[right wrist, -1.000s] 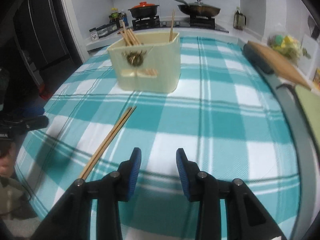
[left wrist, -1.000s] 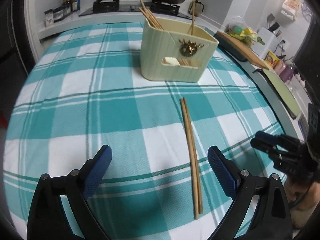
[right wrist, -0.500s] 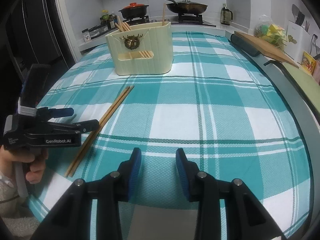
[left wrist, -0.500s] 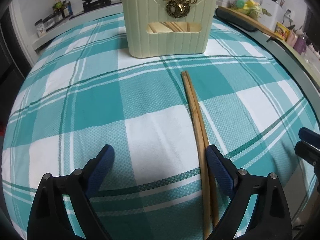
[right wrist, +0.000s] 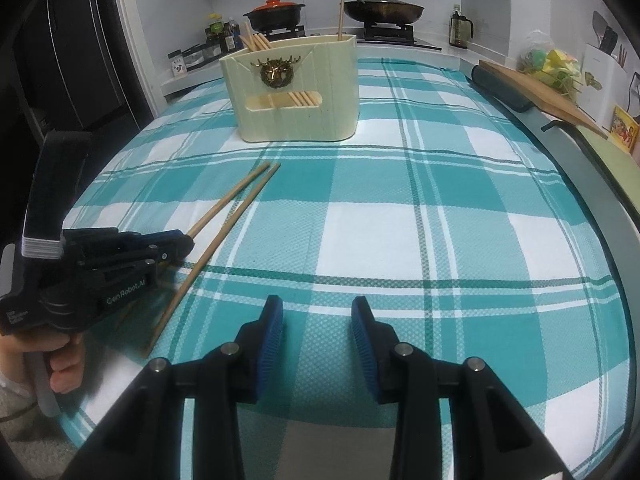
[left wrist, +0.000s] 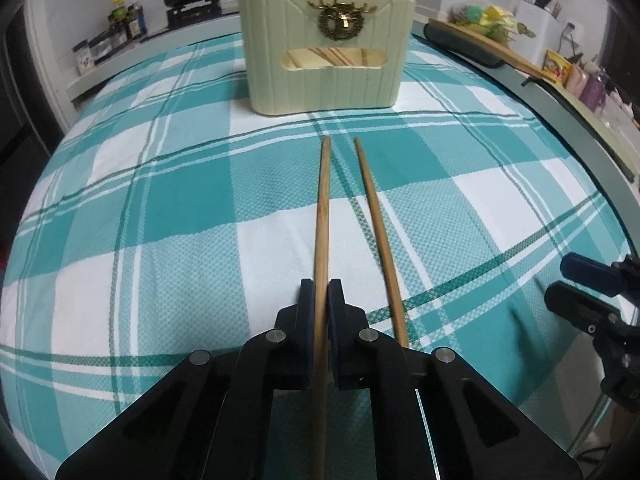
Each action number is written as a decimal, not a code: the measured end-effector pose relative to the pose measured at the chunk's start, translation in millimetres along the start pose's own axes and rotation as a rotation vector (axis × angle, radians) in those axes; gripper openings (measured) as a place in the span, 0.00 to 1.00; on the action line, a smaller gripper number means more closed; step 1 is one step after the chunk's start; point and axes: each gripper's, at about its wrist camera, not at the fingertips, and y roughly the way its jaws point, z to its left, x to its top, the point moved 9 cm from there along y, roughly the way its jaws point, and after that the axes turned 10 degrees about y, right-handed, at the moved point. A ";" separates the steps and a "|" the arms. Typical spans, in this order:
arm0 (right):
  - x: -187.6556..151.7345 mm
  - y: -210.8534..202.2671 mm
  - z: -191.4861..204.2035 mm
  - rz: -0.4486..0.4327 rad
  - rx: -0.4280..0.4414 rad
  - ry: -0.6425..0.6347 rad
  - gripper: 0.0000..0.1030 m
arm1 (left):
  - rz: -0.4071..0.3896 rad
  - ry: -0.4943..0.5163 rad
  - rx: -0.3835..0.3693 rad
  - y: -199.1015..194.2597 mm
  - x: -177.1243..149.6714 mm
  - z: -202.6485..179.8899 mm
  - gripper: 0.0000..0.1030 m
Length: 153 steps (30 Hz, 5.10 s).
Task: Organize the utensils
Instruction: 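Lift the chopstick with the left tool while the right tool grasps the last chopstick, then carry the chopstick with the left tool over the box while the right tool carries its chopstick, then lower both chopsticks into the box and open both tools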
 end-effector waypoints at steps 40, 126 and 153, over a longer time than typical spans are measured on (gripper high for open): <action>-29.3 9.9 -14.1 -0.047 -0.078 -0.101 0.35 | 0.021 -0.114 0.112 -30.6 -69.6 24.4 1.00; 155.8 -114.0 64.2 -0.328 0.278 -0.146 0.06 | -0.407 -0.063 -0.024 -173.1 115.4 56.6 0.05; 370.2 -48.7 71.2 -0.402 0.234 -0.122 0.06 | -0.397 -0.180 -0.061 -98.5 335.6 115.0 0.04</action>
